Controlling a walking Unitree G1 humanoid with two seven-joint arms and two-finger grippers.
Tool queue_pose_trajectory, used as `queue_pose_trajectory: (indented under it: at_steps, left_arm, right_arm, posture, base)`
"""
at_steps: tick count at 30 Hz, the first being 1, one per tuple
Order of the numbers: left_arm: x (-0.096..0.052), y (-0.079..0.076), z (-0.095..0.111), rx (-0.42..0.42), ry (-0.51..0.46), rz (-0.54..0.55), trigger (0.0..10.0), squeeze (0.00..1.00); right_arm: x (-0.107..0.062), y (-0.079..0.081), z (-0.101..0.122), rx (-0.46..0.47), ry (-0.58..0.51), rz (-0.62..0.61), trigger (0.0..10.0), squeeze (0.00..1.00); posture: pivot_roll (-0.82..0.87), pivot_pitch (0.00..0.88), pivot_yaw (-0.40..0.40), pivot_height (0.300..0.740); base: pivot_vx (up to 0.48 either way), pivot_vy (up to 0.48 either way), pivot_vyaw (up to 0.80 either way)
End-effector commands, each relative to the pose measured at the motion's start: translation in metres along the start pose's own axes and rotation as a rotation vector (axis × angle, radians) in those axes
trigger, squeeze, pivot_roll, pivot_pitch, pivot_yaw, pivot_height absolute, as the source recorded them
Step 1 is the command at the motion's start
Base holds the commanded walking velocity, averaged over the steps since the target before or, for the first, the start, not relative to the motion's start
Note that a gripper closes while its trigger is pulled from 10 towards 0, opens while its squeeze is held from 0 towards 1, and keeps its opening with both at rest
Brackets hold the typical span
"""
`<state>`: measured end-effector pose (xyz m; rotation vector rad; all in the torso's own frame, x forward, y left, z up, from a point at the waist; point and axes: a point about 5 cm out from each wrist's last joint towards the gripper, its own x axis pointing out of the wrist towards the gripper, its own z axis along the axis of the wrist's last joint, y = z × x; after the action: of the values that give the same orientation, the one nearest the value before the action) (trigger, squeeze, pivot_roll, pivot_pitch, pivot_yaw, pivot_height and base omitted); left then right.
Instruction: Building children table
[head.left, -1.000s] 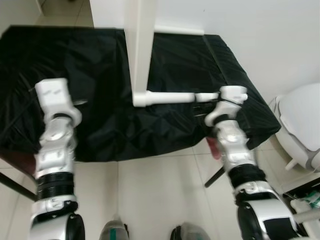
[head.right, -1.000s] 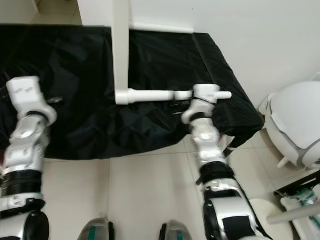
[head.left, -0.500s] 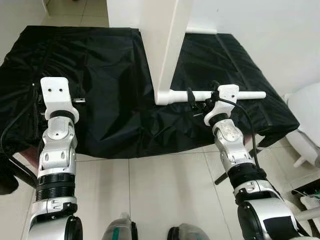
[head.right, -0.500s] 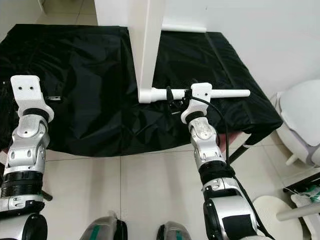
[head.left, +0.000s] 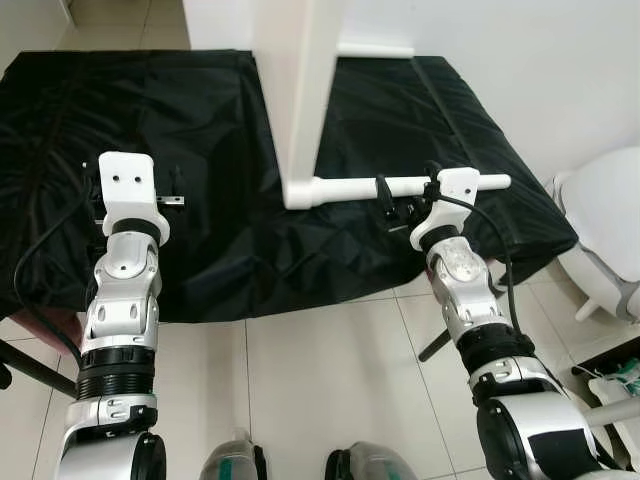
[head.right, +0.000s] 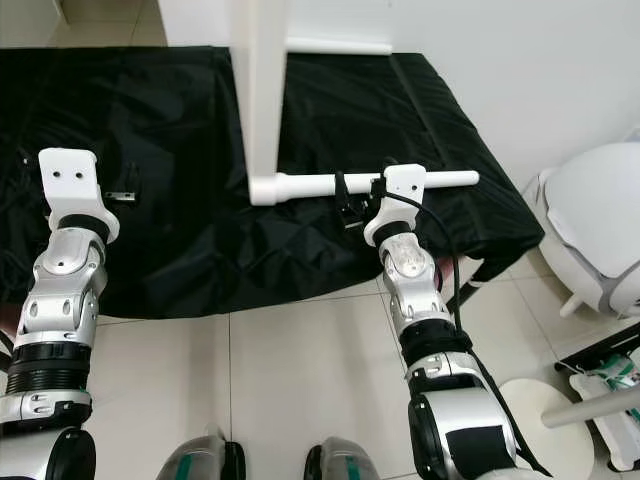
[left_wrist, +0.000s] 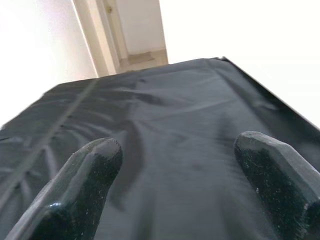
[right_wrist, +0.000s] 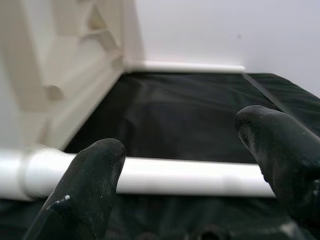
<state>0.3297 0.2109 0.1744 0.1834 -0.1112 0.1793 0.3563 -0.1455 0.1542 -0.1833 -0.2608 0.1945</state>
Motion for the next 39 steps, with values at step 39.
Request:
queue_pose_trajectory:
  at_steps: [39]
  left_arm:
    - [-0.005,0.009,-0.006,-0.022,0.015,-0.011,10.0,0.0]
  right_arm:
    - [0.002,-0.006,0.003,-0.012,-0.017,-0.018,10.0,0.0]
  posture:
    - [0.05,0.0,-0.039,0.74]
  base:
    - [0.0,-0.096,0.0]
